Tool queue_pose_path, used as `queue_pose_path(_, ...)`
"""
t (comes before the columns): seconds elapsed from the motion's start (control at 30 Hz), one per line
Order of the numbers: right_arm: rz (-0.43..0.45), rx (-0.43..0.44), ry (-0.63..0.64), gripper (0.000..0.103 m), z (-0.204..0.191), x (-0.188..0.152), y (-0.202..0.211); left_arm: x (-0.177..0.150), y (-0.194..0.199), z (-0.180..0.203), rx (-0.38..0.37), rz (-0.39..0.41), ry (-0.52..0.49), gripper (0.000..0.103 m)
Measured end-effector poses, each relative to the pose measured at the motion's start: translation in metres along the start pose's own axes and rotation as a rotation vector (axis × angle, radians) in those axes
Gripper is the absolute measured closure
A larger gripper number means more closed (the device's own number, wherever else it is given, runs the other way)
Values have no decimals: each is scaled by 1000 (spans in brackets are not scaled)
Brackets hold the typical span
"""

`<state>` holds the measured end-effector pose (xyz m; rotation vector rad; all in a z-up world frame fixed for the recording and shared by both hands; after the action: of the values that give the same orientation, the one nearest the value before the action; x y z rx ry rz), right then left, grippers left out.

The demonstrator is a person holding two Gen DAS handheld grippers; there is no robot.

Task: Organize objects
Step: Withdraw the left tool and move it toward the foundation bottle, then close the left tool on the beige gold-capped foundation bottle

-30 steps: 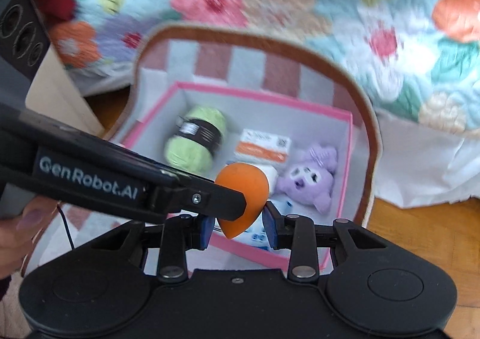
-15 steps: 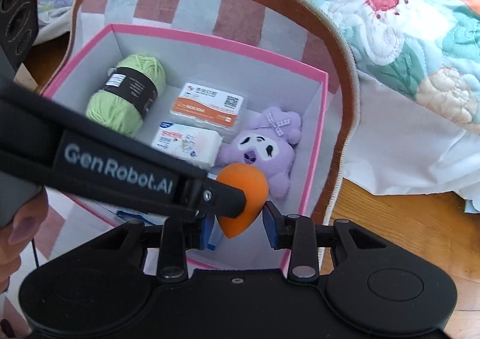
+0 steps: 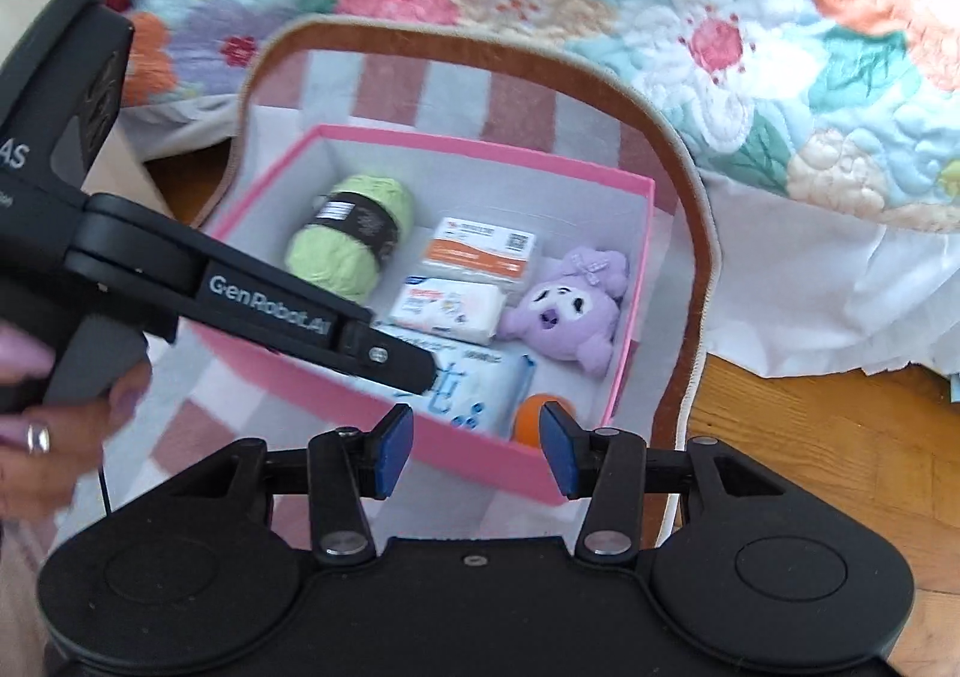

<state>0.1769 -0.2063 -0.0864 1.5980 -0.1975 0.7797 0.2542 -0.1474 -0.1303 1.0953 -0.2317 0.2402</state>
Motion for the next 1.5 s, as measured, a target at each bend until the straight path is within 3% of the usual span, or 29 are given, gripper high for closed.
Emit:
queue_pose_path(0.3, 50, 120, 112, 43, -39, -13, 71, -39, 86, 6, 118, 46, -102, 52)
queue_pose_path(0.63, 66, 169, 125, 35, -53, -41, 103, -79, 120, -3, 128, 108, -42, 39)
queue_pose_path(0.8, 77, 170, 186, 22, -60, -62, 98, -96, 99, -6, 158, 73, -26, 35)
queue_pose_path(0.93, 89, 175, 176, 21, -59, -75, 83, -105, 73, -3, 143, 73, -35, 29)
queue_pose_path(1.3, 79, 62, 140, 21, -18, -103, 8, -118, -4, 7, 81, 47, -39, 30)
queue_pose_path(1.5, 73, 62, 96, 24, -2, -119, -27, -109, -43, 17, 38, 75, -23, 32)
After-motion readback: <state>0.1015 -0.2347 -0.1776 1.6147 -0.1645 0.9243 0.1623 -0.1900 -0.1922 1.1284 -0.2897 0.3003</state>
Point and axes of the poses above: each gripper's, at about its wrist camera, not at the fingertips, and y roughly against the way its jaws point, z to its right, x to its top, the point moved 10 cm from there along -y, roughly the way its jaws point, and after that the axes turned 8 degrees about y, right-handed, at the moved point
